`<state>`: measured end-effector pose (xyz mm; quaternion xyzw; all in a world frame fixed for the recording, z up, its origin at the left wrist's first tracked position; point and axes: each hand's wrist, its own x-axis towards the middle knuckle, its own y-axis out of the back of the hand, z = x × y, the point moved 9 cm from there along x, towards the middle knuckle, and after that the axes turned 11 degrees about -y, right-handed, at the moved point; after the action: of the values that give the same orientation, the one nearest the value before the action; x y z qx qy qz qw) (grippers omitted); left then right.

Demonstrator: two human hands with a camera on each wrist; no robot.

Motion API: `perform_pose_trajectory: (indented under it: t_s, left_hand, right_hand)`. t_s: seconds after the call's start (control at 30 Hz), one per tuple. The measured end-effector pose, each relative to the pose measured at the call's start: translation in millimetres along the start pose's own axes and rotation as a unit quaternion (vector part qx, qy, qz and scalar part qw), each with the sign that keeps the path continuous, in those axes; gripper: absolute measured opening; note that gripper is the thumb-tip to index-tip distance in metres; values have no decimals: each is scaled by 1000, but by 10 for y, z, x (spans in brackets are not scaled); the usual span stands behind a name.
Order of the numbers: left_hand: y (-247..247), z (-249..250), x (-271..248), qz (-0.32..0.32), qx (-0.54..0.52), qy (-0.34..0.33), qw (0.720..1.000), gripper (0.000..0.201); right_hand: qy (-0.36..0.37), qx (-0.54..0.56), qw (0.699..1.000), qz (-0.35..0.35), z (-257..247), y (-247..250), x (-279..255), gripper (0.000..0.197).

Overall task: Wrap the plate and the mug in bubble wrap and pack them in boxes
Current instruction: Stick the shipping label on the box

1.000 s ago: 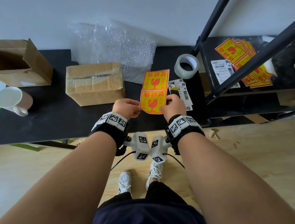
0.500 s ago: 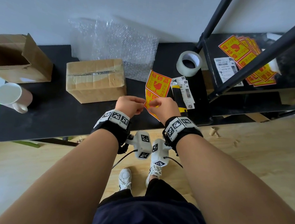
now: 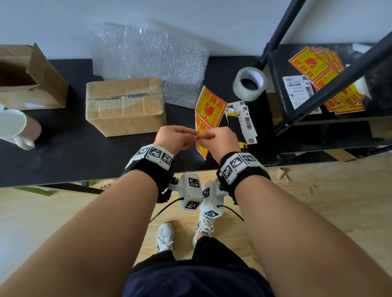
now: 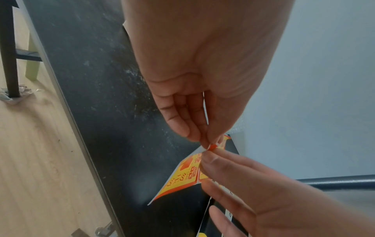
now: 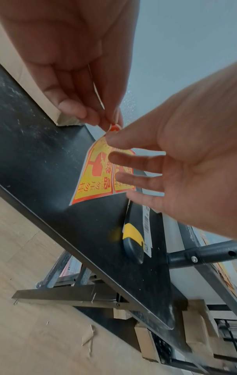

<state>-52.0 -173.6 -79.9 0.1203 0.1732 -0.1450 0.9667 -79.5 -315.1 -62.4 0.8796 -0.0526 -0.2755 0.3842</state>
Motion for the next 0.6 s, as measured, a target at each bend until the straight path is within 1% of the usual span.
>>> perform_pose_trajectory:
  t_s: [0.2, 0.4, 0.6]
  left_hand:
    - [-15, 44, 5, -11, 36, -17, 999, 16]
    - [-23, 71, 17, -6, 40, -35, 999, 14]
    - [-34, 70, 49, -3, 43, -30, 999, 12]
  right_hand:
    - [-6, -9, 1000, -12, 26, 8, -1, 14]
    - [-8, -8, 1000, -12, 13, 36, -16, 16]
    - [-15, 10, 1000, -17, 10, 46, -40, 20]
